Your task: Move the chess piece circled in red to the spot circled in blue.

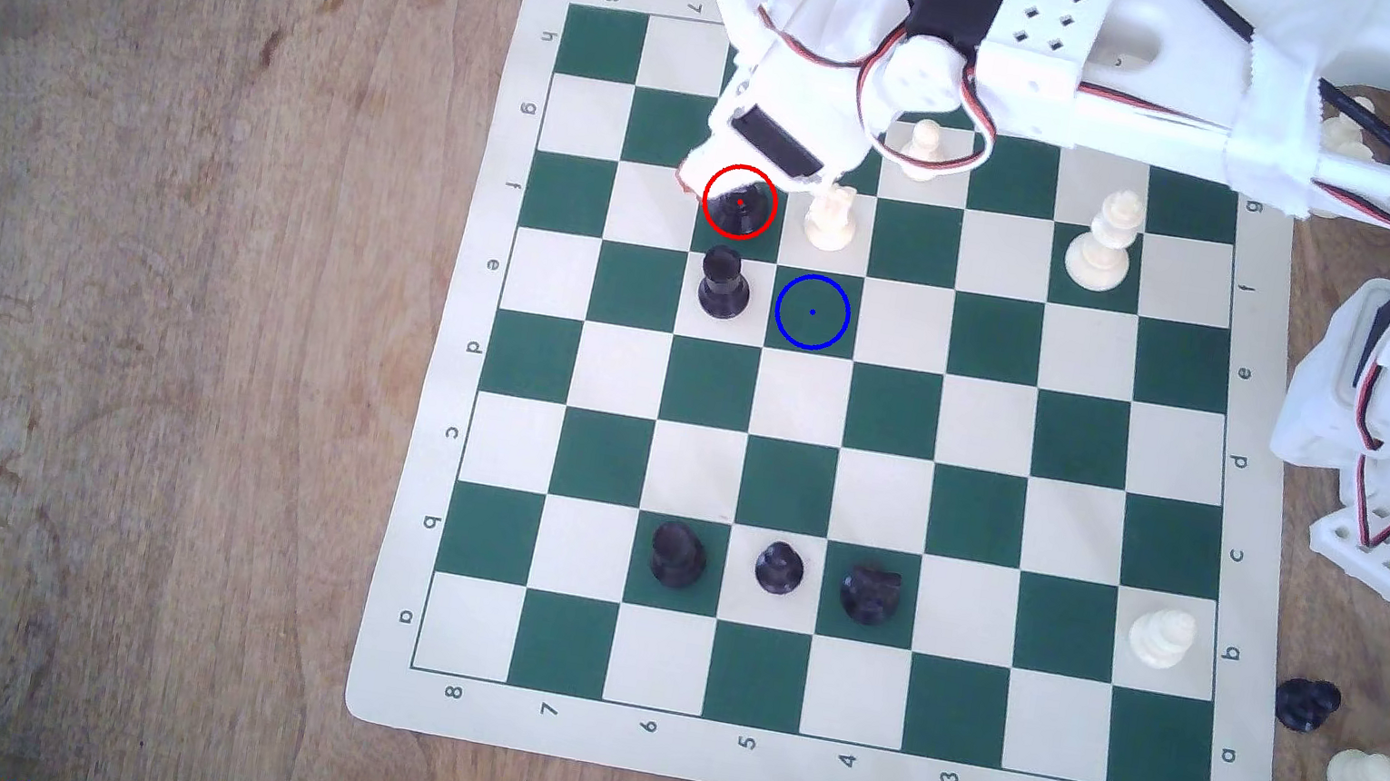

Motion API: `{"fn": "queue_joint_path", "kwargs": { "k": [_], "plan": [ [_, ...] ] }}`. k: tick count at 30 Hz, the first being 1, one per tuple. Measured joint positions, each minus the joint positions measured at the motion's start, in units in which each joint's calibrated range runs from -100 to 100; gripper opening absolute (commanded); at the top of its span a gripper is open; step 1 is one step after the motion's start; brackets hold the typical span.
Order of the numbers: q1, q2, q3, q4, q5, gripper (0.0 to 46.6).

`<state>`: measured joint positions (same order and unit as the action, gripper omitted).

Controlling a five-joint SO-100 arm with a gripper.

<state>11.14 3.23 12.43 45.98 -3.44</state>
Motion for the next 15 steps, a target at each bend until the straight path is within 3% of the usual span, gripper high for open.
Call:
{"fn": "queue_joint_path", "kwargs": {
  "k": [15],
  "plan": [
    [0.00, 0.92, 2.44, 0.00, 0.00, 13.2]
  ]
}}
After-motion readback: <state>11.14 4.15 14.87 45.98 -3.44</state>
